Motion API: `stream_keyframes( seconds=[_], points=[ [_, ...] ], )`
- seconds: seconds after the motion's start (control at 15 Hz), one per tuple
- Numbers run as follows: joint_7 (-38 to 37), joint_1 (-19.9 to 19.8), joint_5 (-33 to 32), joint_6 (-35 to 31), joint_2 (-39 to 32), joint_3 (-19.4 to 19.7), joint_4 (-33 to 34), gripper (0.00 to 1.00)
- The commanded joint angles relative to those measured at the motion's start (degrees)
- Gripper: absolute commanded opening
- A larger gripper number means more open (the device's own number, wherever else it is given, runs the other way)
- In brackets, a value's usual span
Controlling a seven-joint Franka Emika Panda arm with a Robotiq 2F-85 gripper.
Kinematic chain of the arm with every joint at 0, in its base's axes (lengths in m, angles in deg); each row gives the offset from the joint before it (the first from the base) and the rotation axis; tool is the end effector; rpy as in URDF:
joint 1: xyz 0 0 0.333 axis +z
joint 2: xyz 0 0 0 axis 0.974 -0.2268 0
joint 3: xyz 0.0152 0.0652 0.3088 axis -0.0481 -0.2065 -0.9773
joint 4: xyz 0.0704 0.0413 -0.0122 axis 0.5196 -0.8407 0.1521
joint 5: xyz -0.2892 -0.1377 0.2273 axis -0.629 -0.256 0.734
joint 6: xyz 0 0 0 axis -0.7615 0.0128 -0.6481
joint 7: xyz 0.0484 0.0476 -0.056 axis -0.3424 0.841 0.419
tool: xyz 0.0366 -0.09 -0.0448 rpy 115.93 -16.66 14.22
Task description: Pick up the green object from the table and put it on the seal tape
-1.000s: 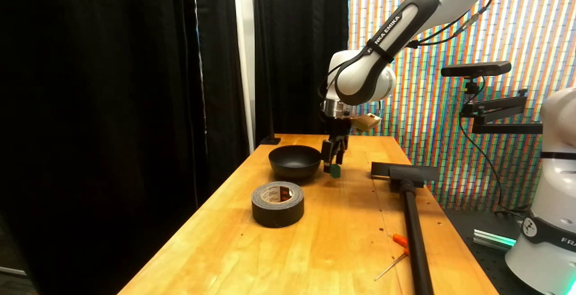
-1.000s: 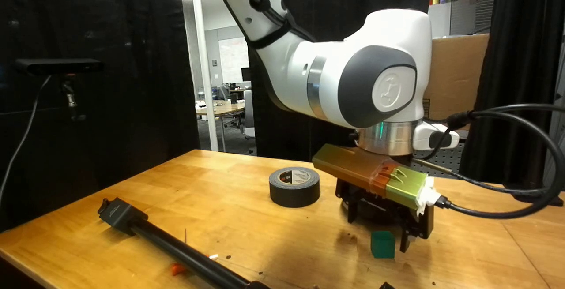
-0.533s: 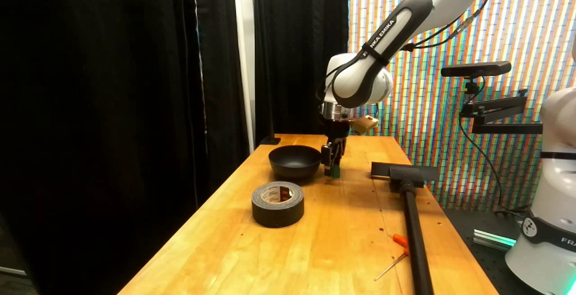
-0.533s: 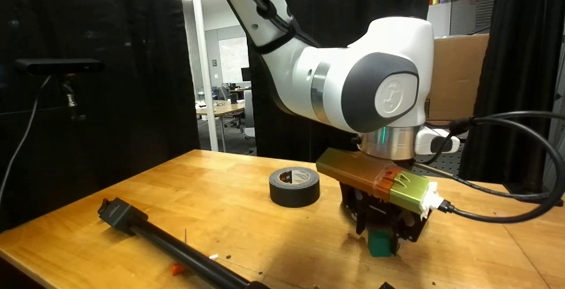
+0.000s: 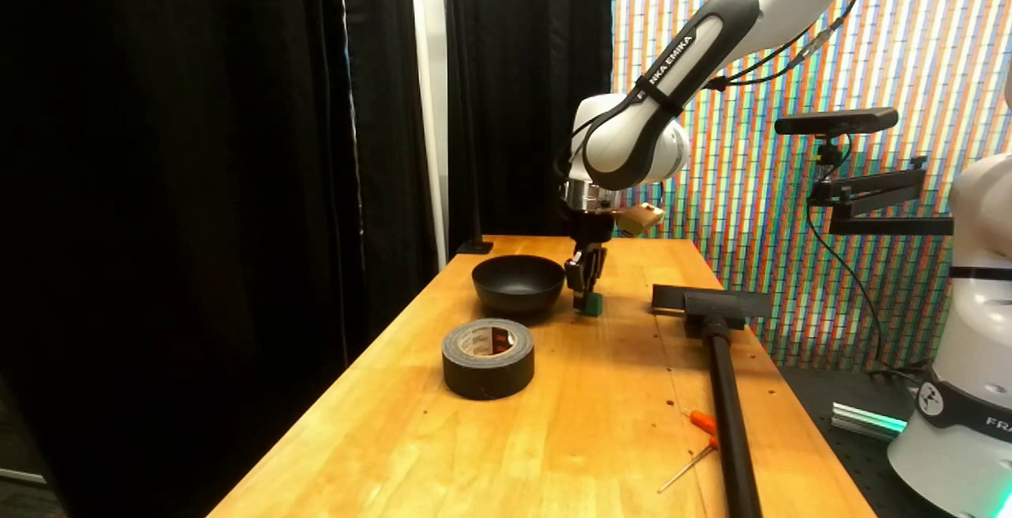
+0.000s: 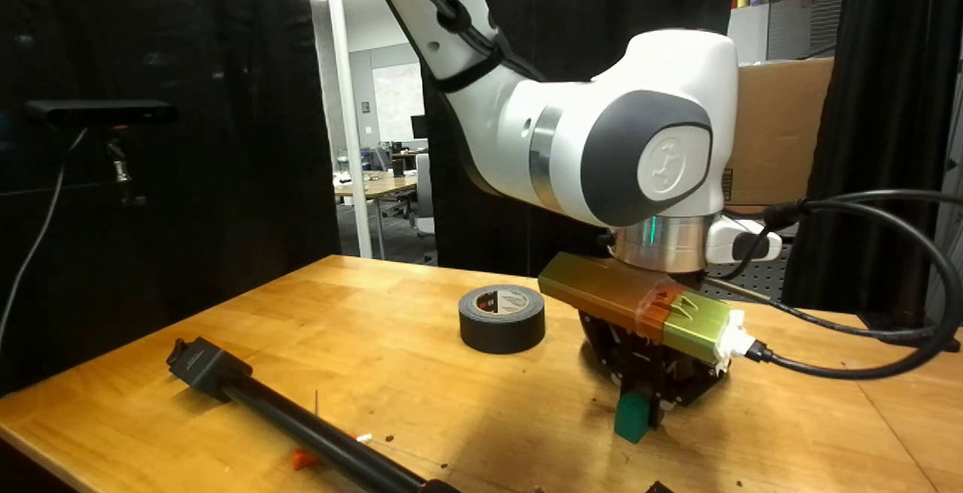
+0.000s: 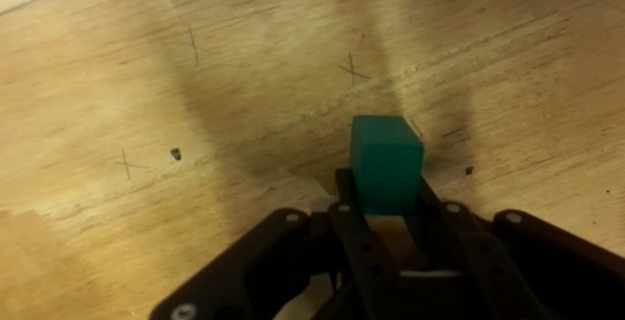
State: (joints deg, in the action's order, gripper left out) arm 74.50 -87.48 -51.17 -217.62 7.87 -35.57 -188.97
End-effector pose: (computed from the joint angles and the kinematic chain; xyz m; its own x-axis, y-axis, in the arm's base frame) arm 0.4643 -0.1793 0.2843 0.9586 -0.2780 0.0613 -0.2740 -0.9595 -0.0652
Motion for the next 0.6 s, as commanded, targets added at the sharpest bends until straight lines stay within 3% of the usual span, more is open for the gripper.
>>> stream_keyframes(
  seconds=[0.0,0.53],
  points=[
    [1.38,-0.37,1.46,0.16,-0.15,-0.53,0.76,0.07],
    [-1.1,1.35,-2.31,0.63,0.62,-1.93,1.27,0.07]
  ],
)
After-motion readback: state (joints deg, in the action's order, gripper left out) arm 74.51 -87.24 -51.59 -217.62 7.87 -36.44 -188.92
